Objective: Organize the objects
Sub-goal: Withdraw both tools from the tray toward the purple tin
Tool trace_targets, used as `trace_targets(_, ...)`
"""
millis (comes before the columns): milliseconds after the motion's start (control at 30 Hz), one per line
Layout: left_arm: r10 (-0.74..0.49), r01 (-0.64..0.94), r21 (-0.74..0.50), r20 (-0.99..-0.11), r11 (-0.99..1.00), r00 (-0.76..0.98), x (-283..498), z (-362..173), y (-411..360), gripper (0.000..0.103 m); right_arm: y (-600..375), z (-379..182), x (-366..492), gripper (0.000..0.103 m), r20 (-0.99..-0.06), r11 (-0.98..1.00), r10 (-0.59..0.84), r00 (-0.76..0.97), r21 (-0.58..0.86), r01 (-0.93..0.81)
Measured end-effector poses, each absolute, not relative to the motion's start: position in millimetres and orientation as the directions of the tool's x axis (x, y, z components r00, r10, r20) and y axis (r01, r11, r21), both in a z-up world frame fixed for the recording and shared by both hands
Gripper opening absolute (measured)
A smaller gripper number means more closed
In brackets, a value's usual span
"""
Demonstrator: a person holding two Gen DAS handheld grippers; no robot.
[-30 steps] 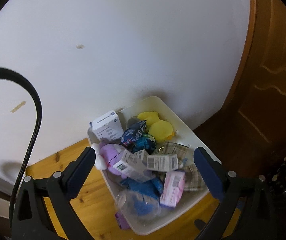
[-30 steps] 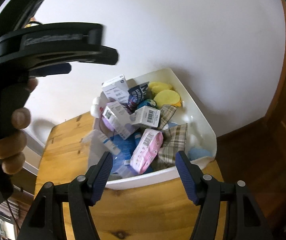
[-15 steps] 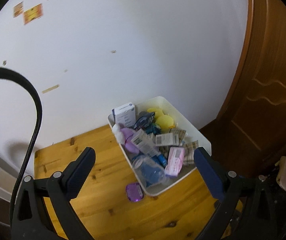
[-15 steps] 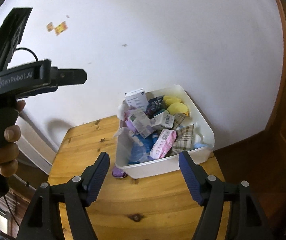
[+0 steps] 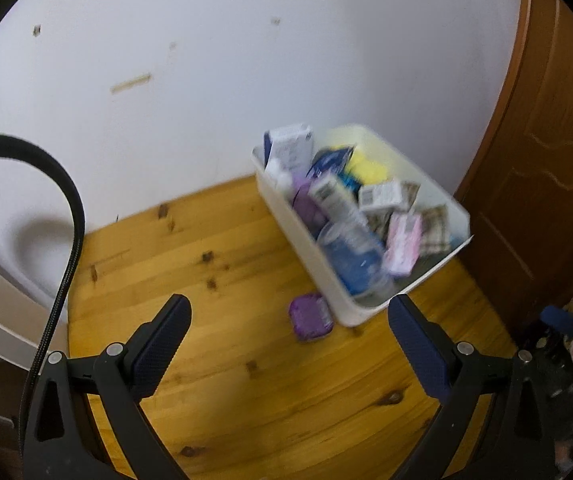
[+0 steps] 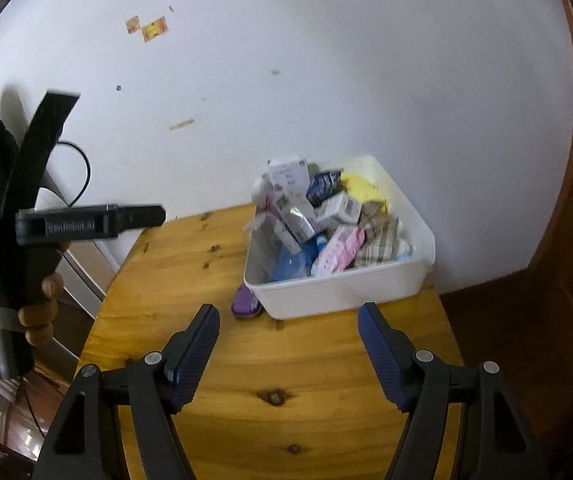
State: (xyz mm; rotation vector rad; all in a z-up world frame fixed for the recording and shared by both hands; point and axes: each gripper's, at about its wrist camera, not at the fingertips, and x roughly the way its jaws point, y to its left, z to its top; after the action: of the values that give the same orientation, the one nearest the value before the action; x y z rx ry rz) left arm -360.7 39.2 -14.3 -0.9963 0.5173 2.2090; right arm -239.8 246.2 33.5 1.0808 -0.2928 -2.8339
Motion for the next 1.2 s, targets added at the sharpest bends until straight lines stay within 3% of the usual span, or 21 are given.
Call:
trace_targets(633,0.346,-0.742,0.071,-0.852,-0.666,-0.392,-396,-115,35,0.099,253,-28,-254,0.073,-0.753,-0.973,-0.138,-0.643,0.223,-0.053)
trace_targets(1200,0.306,-0.718,0.106,-0.855,-0.688,-0.42,-393,-170,81,0.099,264,-62,-272,0.073,-0.812,-0.963,-0.136,-0.567,0.243,-0.118)
